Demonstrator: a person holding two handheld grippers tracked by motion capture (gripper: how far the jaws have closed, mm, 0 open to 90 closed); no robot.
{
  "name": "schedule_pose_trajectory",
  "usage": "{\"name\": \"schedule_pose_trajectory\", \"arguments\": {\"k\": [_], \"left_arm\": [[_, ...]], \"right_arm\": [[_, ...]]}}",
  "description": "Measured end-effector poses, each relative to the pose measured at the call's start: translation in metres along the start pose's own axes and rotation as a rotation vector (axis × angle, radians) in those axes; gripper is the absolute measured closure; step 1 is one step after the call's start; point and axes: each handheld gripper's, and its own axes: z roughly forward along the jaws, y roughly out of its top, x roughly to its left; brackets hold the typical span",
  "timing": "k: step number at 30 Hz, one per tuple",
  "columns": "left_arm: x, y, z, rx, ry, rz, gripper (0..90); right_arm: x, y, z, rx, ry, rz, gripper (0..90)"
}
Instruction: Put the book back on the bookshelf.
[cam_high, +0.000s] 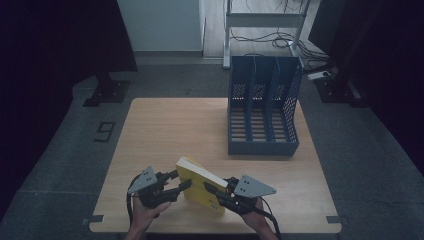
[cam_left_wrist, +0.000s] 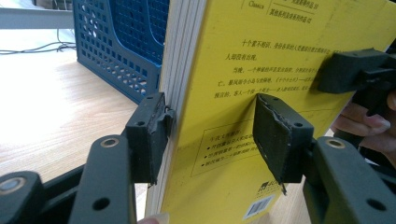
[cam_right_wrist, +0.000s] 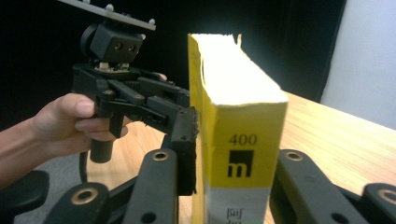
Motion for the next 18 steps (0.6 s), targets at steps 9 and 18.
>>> {"name": "schedule_pose_trajectory", "arguments": {"k": [9,18], "left_arm": [[-0.004,0.001,0.002,0.014,-0.037,0.019,45.3],[-0.002,-0.001,0.004,0.012,-0.042,-0.001,45.2]], "right_arm": [[0.006,-0.004,0.012,0.092,-0.002,-0.074,66.4],[-0.001,-0.004,0.011,0.088,-0.031,-0.032,73.1]]}}
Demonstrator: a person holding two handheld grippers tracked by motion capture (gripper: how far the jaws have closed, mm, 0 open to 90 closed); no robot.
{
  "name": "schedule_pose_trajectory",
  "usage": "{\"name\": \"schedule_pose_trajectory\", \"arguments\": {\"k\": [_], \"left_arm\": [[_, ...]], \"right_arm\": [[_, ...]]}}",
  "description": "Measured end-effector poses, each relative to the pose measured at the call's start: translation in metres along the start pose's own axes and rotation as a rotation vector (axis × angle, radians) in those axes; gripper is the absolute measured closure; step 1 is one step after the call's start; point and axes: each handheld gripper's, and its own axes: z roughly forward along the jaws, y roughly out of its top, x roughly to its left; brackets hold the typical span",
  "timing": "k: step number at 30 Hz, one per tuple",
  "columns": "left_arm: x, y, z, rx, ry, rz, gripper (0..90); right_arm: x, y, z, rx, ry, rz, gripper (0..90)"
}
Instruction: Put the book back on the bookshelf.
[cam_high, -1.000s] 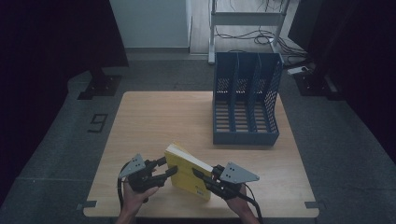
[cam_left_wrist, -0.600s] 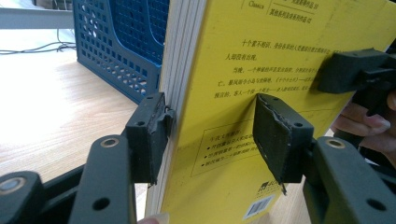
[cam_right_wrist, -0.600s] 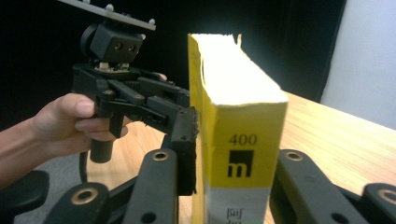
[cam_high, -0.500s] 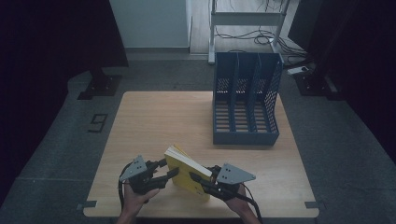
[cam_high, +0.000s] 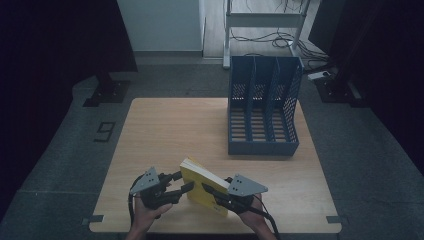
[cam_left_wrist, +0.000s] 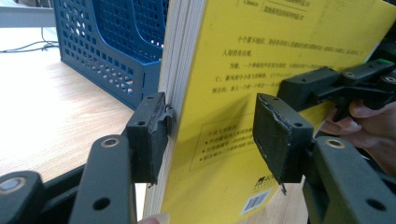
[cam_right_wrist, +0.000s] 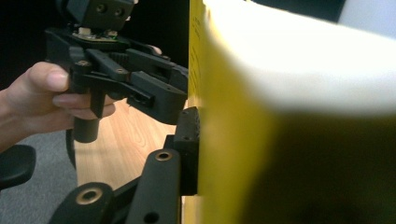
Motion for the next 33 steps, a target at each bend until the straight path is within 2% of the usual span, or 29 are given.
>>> {"name": "schedule_pose_trajectory", "arguments": {"k": [3,7,22,33], "left_arm": [[0.001,-0.001,0.001,0.007,0.008,-0.004,43.4],[0.003,0.000,-0.001,0.001,0.013,-0.018,41.1],[0.010,-0.003,0.000,0.021,0.019,-0.063,38.3],[0.011,-0.004,0.000,0.028,0.009,-0.063,38.6]], "right_arm": [[-0.006,-0.002,-0.001,-0.011,-0.008,0.058,74.0],[-0.010,-0.003,-0.002,-0.019,-0.032,0.088,74.1],[-0.014,-0.004,-0.006,-0.032,-0.073,0.123,74.4],[-0.017,-0.003,-0.010,-0.036,-0.109,0.123,74.4]]}}
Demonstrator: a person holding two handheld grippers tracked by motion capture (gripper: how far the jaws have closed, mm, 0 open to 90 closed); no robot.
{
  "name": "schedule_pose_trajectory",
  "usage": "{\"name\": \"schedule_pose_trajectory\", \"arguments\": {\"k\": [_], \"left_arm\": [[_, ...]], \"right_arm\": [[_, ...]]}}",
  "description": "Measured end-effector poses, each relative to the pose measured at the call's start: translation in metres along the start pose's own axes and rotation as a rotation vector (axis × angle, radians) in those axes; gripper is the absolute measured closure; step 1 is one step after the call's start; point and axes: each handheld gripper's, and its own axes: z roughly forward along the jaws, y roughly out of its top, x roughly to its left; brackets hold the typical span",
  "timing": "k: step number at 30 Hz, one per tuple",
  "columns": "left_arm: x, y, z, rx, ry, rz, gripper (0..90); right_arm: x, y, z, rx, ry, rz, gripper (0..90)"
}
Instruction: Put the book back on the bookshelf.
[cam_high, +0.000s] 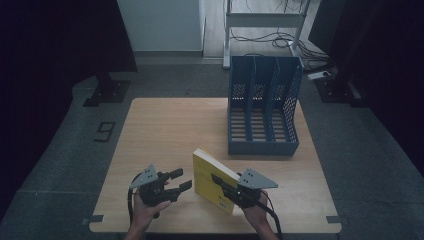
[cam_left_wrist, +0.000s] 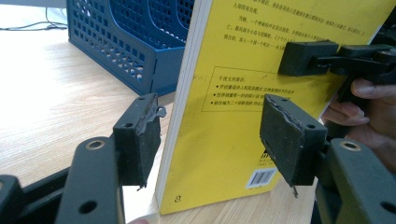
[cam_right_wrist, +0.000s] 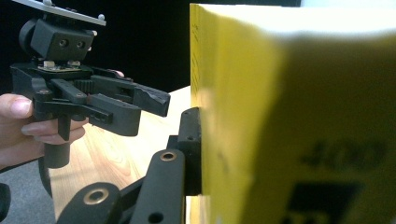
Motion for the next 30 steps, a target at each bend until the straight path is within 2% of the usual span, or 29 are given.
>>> {"name": "schedule_pose_trajectory", "arguments": {"k": [12,25,30], "left_arm": [[0.001,0.000,-0.002,0.000,-0.016,0.020,39.9],[0.001,0.002,-0.010,-0.030,0.030,0.060,45.6],[0.000,0.003,-0.012,-0.033,0.048,0.072,51.0]], "right_arm": [[-0.006,0.007,-0.011,-0.042,-0.052,-0.002,74.3],[-0.015,0.010,-0.021,-0.059,-0.090,0.001,74.3],[-0.018,0.012,-0.025,-0.072,-0.107,0.004,74.3]]}}
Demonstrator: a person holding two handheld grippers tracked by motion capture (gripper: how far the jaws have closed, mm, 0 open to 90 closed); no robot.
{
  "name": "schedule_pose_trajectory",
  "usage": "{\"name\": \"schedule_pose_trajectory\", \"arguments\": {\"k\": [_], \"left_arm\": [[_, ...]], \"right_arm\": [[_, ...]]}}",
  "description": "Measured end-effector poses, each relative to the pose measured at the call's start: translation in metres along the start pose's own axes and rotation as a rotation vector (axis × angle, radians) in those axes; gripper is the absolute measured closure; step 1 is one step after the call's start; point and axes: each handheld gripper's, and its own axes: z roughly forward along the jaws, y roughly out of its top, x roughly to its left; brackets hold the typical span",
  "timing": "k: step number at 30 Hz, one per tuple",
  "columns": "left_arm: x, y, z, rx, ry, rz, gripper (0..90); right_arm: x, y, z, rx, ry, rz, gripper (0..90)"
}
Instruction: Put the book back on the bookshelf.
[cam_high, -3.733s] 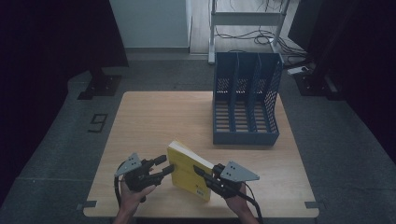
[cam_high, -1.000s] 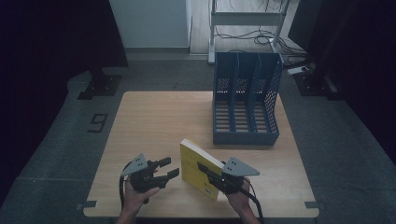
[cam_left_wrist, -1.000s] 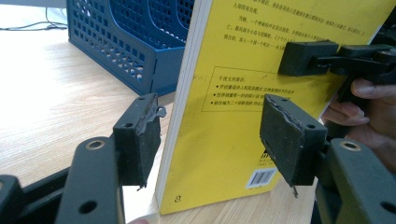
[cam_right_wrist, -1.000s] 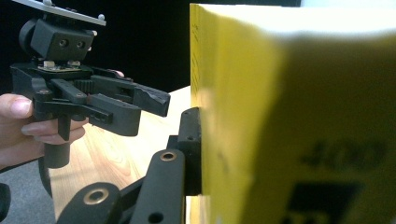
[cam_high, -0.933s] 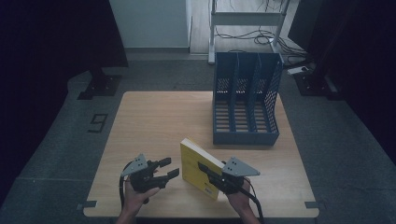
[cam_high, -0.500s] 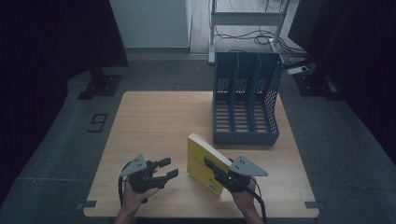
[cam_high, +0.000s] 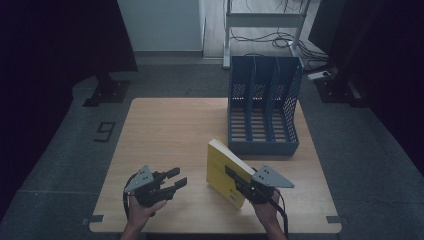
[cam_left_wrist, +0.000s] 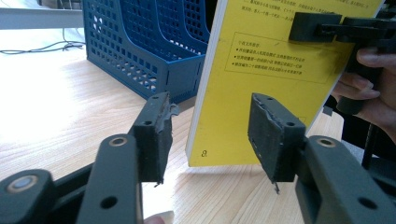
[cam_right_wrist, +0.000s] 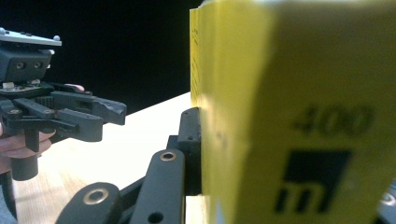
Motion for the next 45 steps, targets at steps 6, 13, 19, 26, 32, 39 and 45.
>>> {"name": "schedule_pose_trajectory", "arguments": {"k": [6,13,19,26,32,39,45], "left_arm": [[0.000,0.000,-0.001,-0.006,0.005,0.003,57.0],[0.000,0.001,-0.003,-0.010,0.000,0.003,62.3],[0.001,0.000,-0.002,0.002,0.002,-0.005,61.3],[0.007,-0.002,-0.001,0.027,0.040,-0.046,58.0],[0.010,-0.004,0.000,0.044,0.042,-0.073,56.1],[0.012,-0.004,-0.001,0.054,0.057,-0.094,54.6],[0.014,-0.005,0.000,0.070,0.076,-0.096,53.8]], "right_arm": [[-0.003,0.003,-0.004,-0.012,-0.018,0.012,74.2],[-0.008,0.007,-0.011,-0.039,-0.032,0.015,74.2],[-0.012,0.012,-0.017,-0.058,-0.063,0.029,74.3],[-0.017,0.020,-0.023,-0.084,-0.111,0.037,74.3],[-0.024,0.026,-0.028,-0.100,-0.156,0.045,74.3],[-0.034,0.035,-0.027,-0.103,-0.205,0.058,74.3],[-0.041,0.045,-0.024,-0.111,-0.228,0.064,74.3]]}}
